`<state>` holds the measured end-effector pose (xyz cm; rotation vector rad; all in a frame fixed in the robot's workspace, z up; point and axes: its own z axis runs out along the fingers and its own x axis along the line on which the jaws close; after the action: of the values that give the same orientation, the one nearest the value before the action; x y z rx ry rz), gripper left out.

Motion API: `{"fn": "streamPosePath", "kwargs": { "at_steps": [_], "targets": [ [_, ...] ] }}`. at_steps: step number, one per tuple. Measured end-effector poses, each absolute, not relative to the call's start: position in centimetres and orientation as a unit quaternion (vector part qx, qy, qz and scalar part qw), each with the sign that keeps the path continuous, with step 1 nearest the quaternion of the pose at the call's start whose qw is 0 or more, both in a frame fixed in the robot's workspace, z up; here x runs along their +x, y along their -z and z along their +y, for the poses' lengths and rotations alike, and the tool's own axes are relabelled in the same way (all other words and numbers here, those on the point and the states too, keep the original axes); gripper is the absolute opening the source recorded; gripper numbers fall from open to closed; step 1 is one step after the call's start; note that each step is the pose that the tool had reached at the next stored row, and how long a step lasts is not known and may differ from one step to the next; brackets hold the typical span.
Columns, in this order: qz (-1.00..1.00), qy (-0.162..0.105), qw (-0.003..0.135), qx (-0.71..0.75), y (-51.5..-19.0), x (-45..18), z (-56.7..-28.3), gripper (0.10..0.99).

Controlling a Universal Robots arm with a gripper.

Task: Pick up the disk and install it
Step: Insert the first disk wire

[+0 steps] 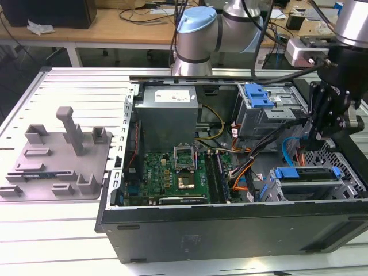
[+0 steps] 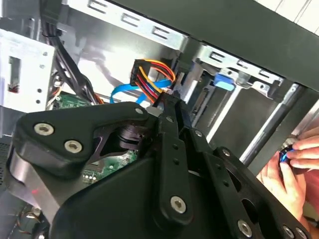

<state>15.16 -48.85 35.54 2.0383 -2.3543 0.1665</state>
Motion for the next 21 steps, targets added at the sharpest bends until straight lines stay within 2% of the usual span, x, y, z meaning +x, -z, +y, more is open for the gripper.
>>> {"fn": "streamPosePath", "kwargs": {
  "at_steps": [6,21],
  "targets": [
    [-0.752,-0.047,0.005,0.657,-35.5,15.2,-50.3,0.165],
    [-0.739,-0.044,0.007,0.672,-35.5,15.2,-50.6,0.165]
  ]
}}
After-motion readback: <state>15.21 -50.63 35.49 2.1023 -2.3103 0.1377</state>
